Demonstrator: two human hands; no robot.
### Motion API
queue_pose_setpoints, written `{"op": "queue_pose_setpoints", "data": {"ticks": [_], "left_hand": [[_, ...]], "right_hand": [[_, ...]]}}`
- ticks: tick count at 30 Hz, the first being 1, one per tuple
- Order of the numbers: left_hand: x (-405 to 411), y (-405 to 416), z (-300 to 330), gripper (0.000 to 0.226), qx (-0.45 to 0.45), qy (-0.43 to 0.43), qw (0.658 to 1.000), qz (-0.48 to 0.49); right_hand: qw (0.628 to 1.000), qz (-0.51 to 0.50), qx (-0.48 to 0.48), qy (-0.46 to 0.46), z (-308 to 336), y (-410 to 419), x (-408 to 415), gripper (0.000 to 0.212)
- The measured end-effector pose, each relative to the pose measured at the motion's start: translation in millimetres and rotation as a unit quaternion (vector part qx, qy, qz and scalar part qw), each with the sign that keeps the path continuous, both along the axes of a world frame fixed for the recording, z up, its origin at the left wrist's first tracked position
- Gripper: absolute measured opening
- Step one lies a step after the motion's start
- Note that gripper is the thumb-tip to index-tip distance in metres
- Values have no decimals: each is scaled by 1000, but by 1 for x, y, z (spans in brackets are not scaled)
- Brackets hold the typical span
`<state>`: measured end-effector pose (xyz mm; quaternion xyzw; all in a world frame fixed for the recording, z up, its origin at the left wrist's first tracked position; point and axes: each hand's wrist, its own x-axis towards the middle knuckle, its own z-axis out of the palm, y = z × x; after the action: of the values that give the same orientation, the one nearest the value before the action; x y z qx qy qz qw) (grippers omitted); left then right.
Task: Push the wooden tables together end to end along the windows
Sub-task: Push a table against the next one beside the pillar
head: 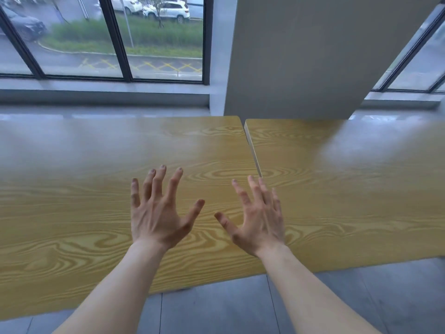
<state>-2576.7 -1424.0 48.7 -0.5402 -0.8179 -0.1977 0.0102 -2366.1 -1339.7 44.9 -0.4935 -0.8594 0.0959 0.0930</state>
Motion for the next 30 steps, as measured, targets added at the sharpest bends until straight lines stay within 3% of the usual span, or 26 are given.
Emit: {"op": "queue_pose_setpoints", "data": {"ticks": [7,17,24,30], "left_hand": [[-57,113,12,89,5,24,1000,12],[-137,314,-39,90,-64,9,997,34],[-170,383,-82,90,-96,-30,994,37],[-175,399,-110,81,-140,-42,989,25]], "right_hand": [[1000,-1,15,25,5,118,-57,94],[998,33,-43,-29,-45,329,-154,95],[996,40,-55,-54,-83,402,-199,95],[995,29,-55,-82,-105,413,-206,92]]}}
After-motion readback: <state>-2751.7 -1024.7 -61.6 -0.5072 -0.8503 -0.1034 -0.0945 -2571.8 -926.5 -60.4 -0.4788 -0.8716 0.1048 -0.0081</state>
